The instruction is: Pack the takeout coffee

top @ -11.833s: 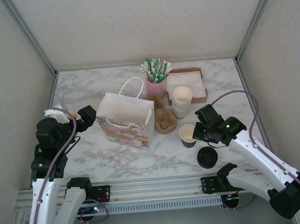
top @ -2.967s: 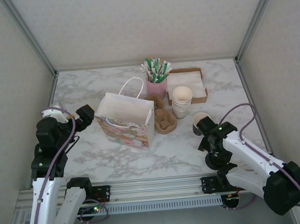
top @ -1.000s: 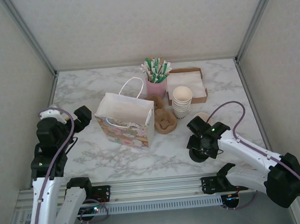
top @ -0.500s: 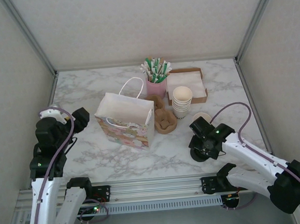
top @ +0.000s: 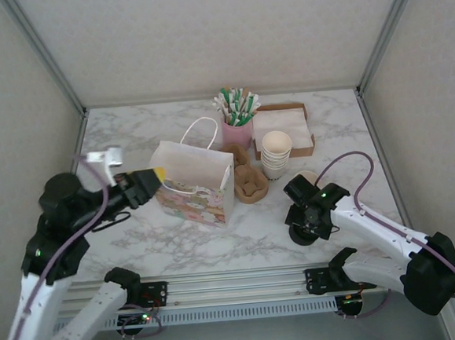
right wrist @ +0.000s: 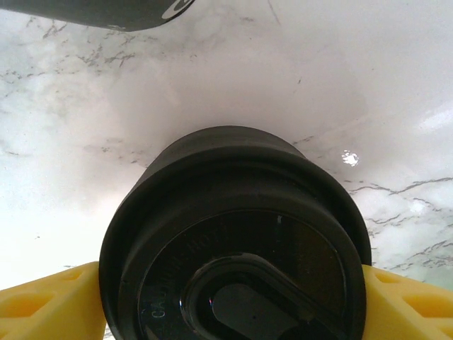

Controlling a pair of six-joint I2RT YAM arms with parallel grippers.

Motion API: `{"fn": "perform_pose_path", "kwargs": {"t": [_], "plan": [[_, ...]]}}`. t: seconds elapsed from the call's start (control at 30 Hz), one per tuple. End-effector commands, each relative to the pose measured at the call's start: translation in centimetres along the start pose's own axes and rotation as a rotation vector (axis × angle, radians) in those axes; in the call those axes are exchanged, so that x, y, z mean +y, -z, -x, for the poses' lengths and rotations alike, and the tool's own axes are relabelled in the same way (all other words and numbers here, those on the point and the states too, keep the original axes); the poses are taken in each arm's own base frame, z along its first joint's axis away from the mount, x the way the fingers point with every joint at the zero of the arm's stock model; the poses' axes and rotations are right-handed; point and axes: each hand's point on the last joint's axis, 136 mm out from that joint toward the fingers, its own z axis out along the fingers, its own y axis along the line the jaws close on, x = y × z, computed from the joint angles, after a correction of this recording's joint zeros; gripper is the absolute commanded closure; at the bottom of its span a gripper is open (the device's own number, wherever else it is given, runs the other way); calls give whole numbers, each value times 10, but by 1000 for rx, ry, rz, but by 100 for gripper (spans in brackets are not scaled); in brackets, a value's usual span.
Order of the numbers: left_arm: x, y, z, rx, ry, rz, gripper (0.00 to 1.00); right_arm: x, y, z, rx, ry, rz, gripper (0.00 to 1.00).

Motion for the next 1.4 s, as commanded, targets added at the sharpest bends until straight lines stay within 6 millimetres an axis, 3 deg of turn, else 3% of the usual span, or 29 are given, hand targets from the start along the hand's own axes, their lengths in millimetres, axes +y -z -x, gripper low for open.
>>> {"fn": "perform_pose_path", "kwargs": {"t": [0.0, 0.1, 0.2, 0.33, 0.5, 0.93, 1.13, 1.37], "plan": [[-30, -24, -6, 65, -108, 7, 42, 2, 3, 5, -25, -1, -3, 19], [-58, -52, -27, 104, -157, -17, 44, 0, 5, 6, -35, -17, -9, 19], [-73, -78, -49, 95, -37, -71, 55, 2, 8, 8, -42, -34, 7, 19], [-80, -101, -95, 123, 67, -96, 58, 5, 9, 5, -31, -43, 31, 19], [-60, -116, -146, 180, 115, 9, 60, 2, 9, 4, -12, -74, 41, 19], [-6, -148, -257, 298, 244, 139, 57, 8, 24, -6, 43, -173, 189, 21], [-1, -164, -291, 370, 245, 156, 52, 8, 25, -11, 61, -187, 211, 21], [26, -174, -319, 374, 276, 196, 39, 8, 26, -16, 74, -212, 245, 22]]}}
